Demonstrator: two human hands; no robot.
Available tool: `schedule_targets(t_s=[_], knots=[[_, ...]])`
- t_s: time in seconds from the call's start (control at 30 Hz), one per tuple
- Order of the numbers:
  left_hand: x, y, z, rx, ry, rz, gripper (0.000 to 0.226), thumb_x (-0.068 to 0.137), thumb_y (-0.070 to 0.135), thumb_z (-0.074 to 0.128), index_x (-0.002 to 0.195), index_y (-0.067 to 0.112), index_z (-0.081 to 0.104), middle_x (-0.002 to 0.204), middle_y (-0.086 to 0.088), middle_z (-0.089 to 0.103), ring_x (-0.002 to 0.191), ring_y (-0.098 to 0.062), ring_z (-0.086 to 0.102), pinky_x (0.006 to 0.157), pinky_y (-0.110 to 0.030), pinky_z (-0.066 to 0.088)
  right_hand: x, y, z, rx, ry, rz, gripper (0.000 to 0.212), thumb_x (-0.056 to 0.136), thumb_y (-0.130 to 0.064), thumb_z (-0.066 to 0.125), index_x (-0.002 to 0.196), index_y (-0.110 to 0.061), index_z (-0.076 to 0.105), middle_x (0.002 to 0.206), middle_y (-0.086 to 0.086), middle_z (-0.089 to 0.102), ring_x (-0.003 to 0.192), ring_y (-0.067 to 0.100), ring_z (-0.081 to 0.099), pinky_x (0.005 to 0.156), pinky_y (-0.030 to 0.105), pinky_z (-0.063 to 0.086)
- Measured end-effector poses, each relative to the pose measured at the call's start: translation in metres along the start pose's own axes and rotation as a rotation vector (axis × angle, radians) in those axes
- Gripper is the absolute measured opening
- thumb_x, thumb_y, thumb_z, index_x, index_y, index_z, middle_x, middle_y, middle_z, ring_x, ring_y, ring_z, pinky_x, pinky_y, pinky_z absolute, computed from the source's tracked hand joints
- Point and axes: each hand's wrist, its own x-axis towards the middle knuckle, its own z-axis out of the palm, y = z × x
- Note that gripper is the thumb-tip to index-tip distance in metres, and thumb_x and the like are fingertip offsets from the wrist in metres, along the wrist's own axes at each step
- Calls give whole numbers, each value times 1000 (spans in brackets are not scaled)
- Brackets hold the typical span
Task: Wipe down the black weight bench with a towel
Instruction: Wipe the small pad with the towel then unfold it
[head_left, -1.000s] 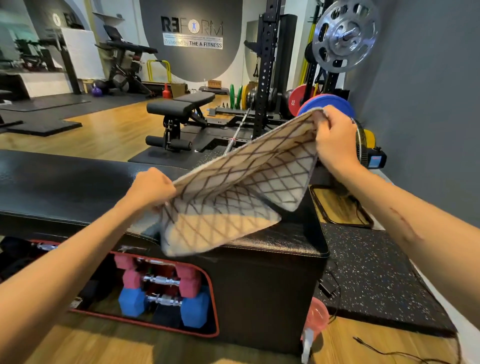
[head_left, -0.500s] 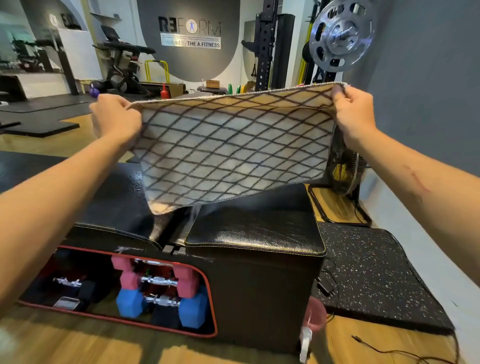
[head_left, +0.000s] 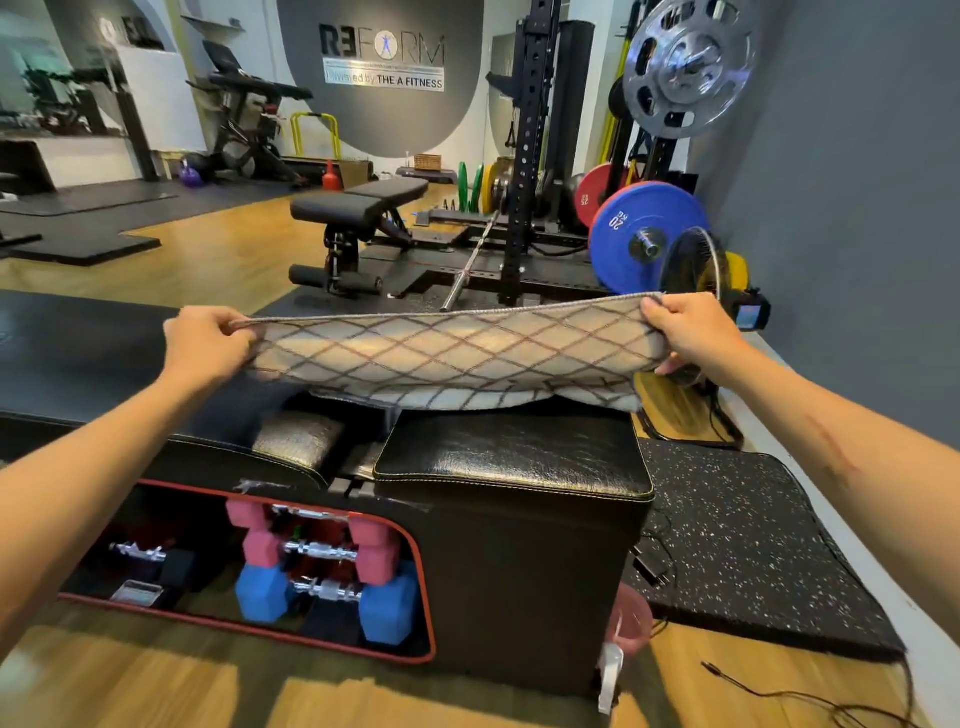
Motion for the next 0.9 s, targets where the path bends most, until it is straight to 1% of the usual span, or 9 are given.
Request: schedule_targets(t_s=[0.07, 0.13, 0.2, 0.4, 0.53, 0.63, 0.73, 0.8, 0.9], knots=[[9, 7, 1, -230, -42, -169, 12, 94, 9, 59, 87, 1, 66, 84, -17, 63, 72, -16, 67, 57, -17, 51, 3, -6, -1, 97, -36, 75, 27, 101, -28, 55, 98, -4, 66, 93, 6, 52, 75, 23, 63, 47, 29, 58], [25, 19, 3, -559, -80, -324, 19, 97, 0, 51, 78, 1, 53, 89, -11, 54, 75, -17, 60, 44, -22, 55, 18, -15, 0, 250, -18, 120, 24, 102, -26, 54, 95, -6, 65, 100, 6, 58, 89, 23, 64, 54, 32, 61], [48, 32, 6, -717, -86, -369, 26, 98, -3, 48, 74, 7, 48, 86, -3, 50, 80, -16, 57, 52, -34, 59, 40, -24, 1, 327, 40, 102, 21, 102, -25, 54, 101, -9, 67, 107, 6, 65, 96, 21, 66, 64, 32, 60], [106, 49, 18, -686, -118, -216, 27, 96, -3, 49, 77, 16, 51, 80, 0, 53, 75, -9, 57, 49, -21, 56, 101, -49, 11, 320, 202, 12, 24, 95, -37, 59, 107, -19, 71, 115, 4, 70, 107, 22, 66, 98, 40, 53], [135, 41, 24, -691, 2, -94, 20, 95, 13, 49, 79, 22, 56, 85, -4, 58, 85, -19, 59, 81, -38, 59, 109, -60, 14, 325, 308, -96, 37, 99, -36, 55, 121, -10, 70, 124, 6, 69, 113, 20, 65, 101, 38, 51], [165, 10, 29, -619, 117, -38, 10, 84, 28, 53, 76, 26, 58, 91, -4, 57, 93, -20, 56, 94, -51, 52, 101, -58, 18, 407, 372, -157, 31, 101, -30, 54, 113, -8, 73, 106, 0, 73, 101, 14, 67, 98, 35, 53], [128, 31, 14, -514, 203, 44, 7, 89, 23, 52, 87, 25, 58, 91, -2, 57, 91, -15, 53, 91, -36, 53, 79, -54, 22, 507, 379, -172, 22, 101, -25, 55, 97, -14, 73, 85, -9, 71, 87, 9, 65, 94, 37, 55], [98, 28, 7, -384, 197, 149, 8, 94, 13, 50, 96, 18, 56, 87, 0, 56, 90, -12, 50, 78, -10, 44, 60, -39, 22, 548, 314, -149, 21, 101, -23, 55, 95, -15, 73, 87, -8, 74, 89, 13, 69, 94, 41, 56], [57, -14, -8, -288, 36, 275, 8, 88, 13, 53, 87, 8, 58, 68, 19, 60, 68, 6, 49, 62, -5, 33, 13, 0, 23, 457, 78, -164, 23, 102, -21, 54, 103, -9, 74, 103, 4, 76, 104, 23, 70, 90, 38, 57]])
